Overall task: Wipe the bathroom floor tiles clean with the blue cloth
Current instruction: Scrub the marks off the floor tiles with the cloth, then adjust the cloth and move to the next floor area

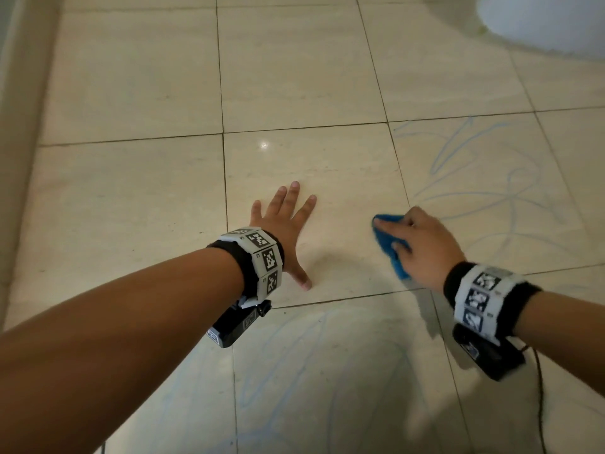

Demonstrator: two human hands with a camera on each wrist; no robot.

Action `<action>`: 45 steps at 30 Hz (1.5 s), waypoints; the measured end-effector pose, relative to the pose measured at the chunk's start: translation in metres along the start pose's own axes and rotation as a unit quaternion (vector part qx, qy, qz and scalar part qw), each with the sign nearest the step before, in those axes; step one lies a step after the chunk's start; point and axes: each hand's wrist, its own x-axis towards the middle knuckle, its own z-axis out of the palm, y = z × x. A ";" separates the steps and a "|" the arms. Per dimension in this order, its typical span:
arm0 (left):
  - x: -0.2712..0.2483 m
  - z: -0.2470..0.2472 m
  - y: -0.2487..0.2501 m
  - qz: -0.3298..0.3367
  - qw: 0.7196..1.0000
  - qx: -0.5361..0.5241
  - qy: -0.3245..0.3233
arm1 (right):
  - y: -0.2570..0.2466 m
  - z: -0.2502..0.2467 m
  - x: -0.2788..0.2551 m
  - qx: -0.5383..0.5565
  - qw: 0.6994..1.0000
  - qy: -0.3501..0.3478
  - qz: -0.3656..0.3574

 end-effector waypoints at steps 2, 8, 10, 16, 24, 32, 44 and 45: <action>0.001 0.001 0.000 -0.001 1.000 0.003 -0.002 | -0.036 0.010 -0.017 0.034 0.994 -0.074 -0.079; -0.001 0.004 -0.004 0.008 1.000 0.014 0.018 | -0.048 0.007 0.032 -0.036 0.992 -0.044 -0.113; -0.003 0.003 -0.008 0.021 0.999 0.017 0.026 | -0.020 -0.008 0.055 -0.003 0.999 0.021 0.028; -0.010 0.001 -0.021 0.041 0.999 -0.013 0.032 | -0.074 0.014 0.016 -0.065 0.992 -0.057 -0.094; -0.039 -0.037 -0.038 0.030 0.993 -0.053 0.100 | -0.108 -0.031 0.043 0.073 0.989 -0.126 -0.015; -0.081 -0.107 -0.041 0.050 0.979 -0.130 0.150 | -0.135 -0.131 0.061 0.205 0.978 -0.036 0.007; -0.095 -0.168 -0.024 0.064 0.977 -0.128 0.160 | -0.133 -0.164 0.062 0.337 0.940 0.050 -0.018; -0.093 -0.166 -0.025 0.060 0.974 -0.133 0.172 | -0.131 -0.163 0.065 0.334 0.941 0.055 -0.025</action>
